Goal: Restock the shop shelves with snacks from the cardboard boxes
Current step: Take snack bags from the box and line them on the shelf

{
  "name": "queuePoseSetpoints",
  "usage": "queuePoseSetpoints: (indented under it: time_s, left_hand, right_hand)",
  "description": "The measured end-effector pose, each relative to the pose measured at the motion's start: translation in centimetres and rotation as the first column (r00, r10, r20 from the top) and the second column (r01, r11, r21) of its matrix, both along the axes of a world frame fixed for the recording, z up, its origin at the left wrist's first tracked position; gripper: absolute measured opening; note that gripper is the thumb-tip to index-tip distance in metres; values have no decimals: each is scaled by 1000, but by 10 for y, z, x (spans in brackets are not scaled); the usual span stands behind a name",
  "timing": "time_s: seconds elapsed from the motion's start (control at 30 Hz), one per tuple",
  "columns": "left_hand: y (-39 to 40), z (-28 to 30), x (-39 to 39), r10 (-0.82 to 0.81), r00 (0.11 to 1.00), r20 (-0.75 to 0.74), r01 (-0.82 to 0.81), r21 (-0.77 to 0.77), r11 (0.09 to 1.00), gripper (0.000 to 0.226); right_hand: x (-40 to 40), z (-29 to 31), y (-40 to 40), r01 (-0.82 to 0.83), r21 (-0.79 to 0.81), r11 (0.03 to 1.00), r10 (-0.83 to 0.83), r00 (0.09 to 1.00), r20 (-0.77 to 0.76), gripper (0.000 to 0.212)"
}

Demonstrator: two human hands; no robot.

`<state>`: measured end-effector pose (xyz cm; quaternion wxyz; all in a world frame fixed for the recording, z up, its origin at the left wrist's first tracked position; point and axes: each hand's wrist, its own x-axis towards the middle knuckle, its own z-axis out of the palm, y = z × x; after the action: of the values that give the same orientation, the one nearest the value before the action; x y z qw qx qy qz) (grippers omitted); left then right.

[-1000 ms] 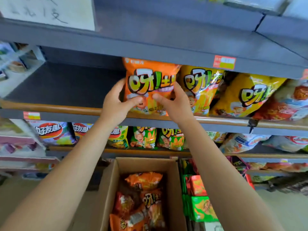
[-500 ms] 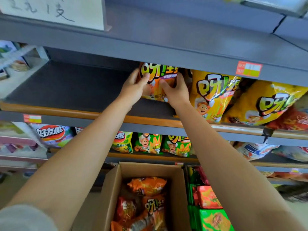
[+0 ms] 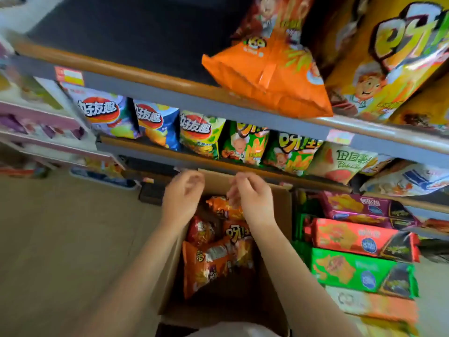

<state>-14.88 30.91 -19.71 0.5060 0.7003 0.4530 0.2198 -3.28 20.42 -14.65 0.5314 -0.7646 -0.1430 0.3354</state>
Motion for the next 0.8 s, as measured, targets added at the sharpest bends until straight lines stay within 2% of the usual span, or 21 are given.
queuePoseSetpoints:
  time_s: [0.03, 0.07, 0.1, 0.17, 0.27, 0.37, 0.43, 0.5, 0.53, 0.57, 0.67, 0.73, 0.8]
  left_hand:
    - [-11, -31, -18, 3, 988, -151, -5, -12, 1000, 16]
    - [-22, -58, -37, -6, 957, -291, -9, -52, 999, 29]
    - [-34, -78, -55, -23, 923, -385, -26, -122, 992, 41]
    - [-54, -117, -88, -74, 873, -482, -50, -239, 970, 56]
    - [-74, -155, -117, -145, 871, -469, -26, -340, 940, 65]
    - [-77, -161, -115, -108, 902, -418, -31, -312, 949, 56]
    - [-77, -157, -110, -87, 913, -399, -32, -284, 958, 52]
    - [-78, -157, -112, -67, 923, -378, -42, -272, 961, 48]
    - [-79, -155, -114, -52, 928, -370, -56, -274, 960, 46]
    - [-80, -155, -115, -37, 930, -365, -71, -277, 958, 43]
    - [-82, -155, -116, -12, 933, -359, -94, -274, 957, 47]
    - [-83, -156, -116, -23, 929, -369, -89, -282, 955, 50]
    - [-81, -155, -116, -45, 928, -370, -74, -302, 950, 46]
  right_hand:
    - [-10, -36, -5, -49, -140, 989, 33, 993, -110, 24]
    - [-19, -76, -12, -127, -293, 948, 70, 978, -198, 21]
    - [-30, -114, -21, -220, -422, 879, 111, 957, -269, 18]
    - [-54, -180, -44, -368, -547, 752, 148, 903, -404, 23]
    - [-97, -237, -75, -404, -553, 729, -14, 799, -601, 44]
    - [-127, -268, -83, -350, -568, 745, -157, 736, -659, 70]
    - [-137, -281, -78, -243, -583, 775, -349, 605, -716, 66]
    - [-142, -294, -75, -99, -603, 792, -499, 464, -732, 46]
    - [-141, -299, -74, -51, -599, 799, -516, 453, -727, 40]
    - [-140, -302, -72, -25, -591, 806, -508, 483, -713, 36]
    - [-133, -297, -69, 65, -600, 798, -538, 527, -658, 40]
    - [-124, -286, -67, 120, -600, 791, -543, 591, -596, 37]
    - [-110, -271, -64, 160, -568, 807, -508, 679, -530, 24]
